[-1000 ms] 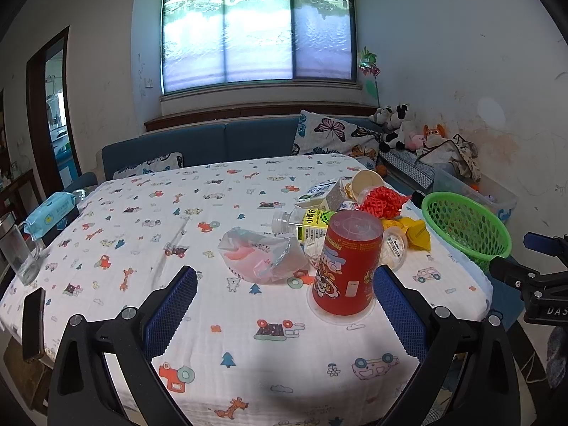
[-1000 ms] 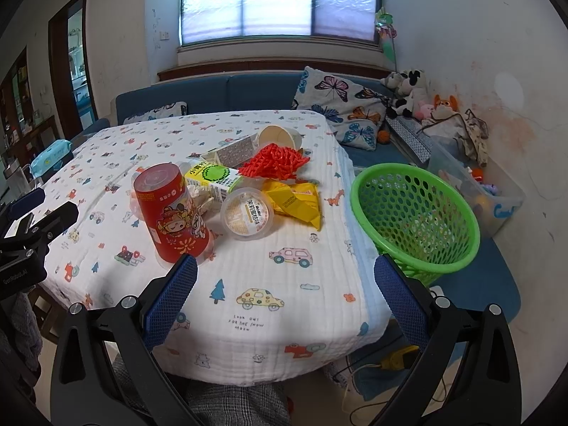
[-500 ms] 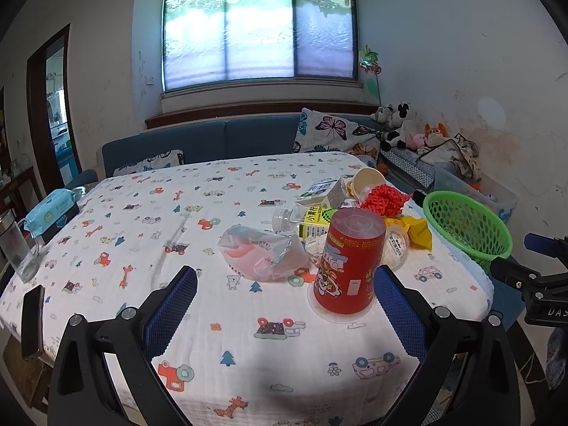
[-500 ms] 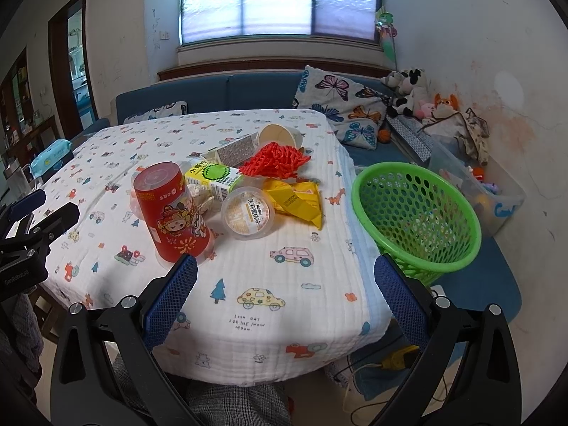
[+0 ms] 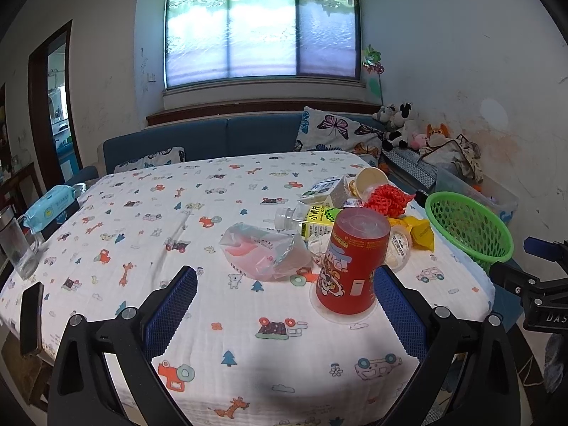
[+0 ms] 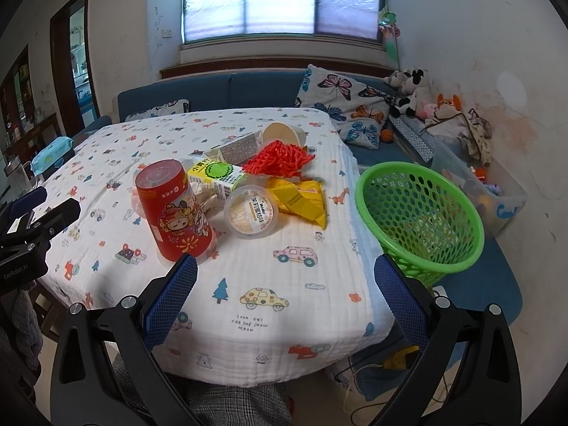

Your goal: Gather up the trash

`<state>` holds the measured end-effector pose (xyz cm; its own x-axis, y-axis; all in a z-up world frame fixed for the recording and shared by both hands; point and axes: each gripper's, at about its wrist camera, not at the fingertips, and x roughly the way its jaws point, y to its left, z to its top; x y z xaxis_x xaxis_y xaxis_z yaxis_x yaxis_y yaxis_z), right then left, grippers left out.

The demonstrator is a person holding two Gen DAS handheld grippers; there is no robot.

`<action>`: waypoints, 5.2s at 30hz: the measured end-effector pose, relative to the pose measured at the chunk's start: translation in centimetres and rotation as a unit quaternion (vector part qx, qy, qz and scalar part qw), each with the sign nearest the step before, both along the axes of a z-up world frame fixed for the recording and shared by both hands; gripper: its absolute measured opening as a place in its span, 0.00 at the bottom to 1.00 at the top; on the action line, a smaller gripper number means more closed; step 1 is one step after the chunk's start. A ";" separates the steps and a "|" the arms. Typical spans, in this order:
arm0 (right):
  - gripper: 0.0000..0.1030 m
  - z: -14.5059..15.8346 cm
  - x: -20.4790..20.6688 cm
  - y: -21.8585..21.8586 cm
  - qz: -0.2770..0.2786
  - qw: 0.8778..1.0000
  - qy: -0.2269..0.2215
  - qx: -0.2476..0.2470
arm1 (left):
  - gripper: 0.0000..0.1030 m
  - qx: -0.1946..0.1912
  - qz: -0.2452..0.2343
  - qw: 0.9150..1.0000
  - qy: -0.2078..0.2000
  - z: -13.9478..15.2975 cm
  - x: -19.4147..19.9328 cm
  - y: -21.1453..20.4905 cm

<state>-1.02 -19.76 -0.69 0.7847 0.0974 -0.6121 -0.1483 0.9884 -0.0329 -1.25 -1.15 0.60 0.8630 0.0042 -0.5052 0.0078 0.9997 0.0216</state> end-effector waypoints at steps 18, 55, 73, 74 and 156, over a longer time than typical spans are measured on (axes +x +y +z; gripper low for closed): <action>0.96 -0.3 0.4 0.5 0.007 1.000 0.004 -0.001 | 0.93 0.000 0.002 1.000 -0.001 -0.1 0.1 0.7; 0.88 -2.0 6.8 8.2 0.150 0.988 0.033 0.000 | 0.93 -0.019 0.057 0.998 0.034 -1.5 2.3 7.0; 0.70 -4.3 11.2 11.6 0.177 0.981 0.078 0.003 | 0.85 -0.003 0.036 0.998 0.054 -3.2 4.4 8.0; 0.67 -4.3 11.3 11.6 0.180 0.980 0.081 0.007 | 0.84 0.000 0.034 0.998 0.055 -3.3 4.6 7.9; 0.68 -10.4 19.9 -25.1 -0.132 0.975 0.154 0.090 | 0.10 -0.014 -0.307 0.949 0.069 3.4 19.9 -22.2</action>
